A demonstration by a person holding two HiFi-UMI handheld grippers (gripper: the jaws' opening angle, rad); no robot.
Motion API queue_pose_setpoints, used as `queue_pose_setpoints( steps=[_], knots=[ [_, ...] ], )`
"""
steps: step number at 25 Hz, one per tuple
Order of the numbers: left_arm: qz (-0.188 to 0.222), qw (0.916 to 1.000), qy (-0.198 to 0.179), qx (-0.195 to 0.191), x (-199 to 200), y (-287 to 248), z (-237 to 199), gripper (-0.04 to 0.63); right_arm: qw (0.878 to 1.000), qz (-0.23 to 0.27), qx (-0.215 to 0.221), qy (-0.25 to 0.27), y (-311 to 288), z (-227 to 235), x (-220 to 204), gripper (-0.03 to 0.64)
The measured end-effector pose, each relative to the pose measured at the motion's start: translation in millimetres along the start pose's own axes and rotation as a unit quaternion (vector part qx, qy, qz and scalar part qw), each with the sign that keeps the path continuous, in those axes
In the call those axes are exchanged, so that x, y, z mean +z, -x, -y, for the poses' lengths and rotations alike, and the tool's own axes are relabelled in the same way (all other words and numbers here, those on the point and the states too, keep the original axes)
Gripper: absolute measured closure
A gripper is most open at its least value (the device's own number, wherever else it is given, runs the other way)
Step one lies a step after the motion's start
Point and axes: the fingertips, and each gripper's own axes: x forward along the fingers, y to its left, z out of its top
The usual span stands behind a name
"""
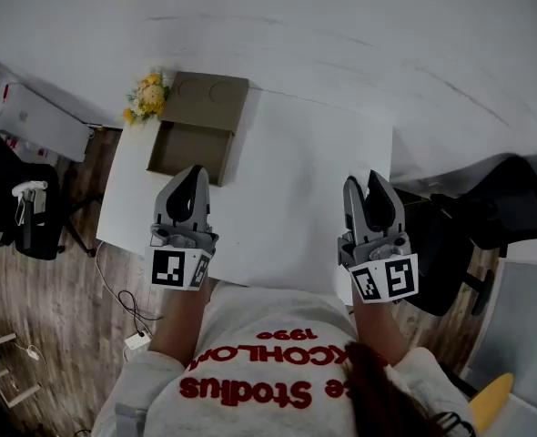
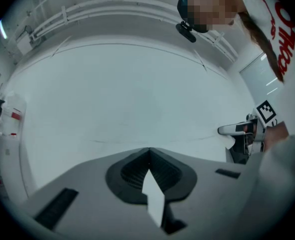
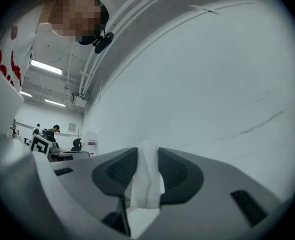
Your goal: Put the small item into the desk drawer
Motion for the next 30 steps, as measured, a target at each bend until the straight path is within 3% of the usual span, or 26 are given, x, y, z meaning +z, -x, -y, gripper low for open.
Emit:
queue_pose_setpoints(
  steps=[7,12,17,30],
  knots=[
    [-0.014,0.9956,-0.008,0.092,-2,51,-51,0.589,0.995,-0.015,0.094,-0.017,-42,-55,-14,0.485],
    [-0.023,0.9913,-0.002,0.129,-13,74,-72,0.589,0.989,-0.037,0.144,-0.028,-66,-85,-31,0.485],
    [-0.035,0.9876,0.013,0.152,-32,87,-86,0.589,0.981,-0.063,0.18,-0.033,-85,-109,-50,0.485],
    [-0.067,0.9826,0.034,0.17,-82,86,-123,0.589,0.961,-0.131,0.239,-0.04,-140,-155,-117,0.485]
  ],
)
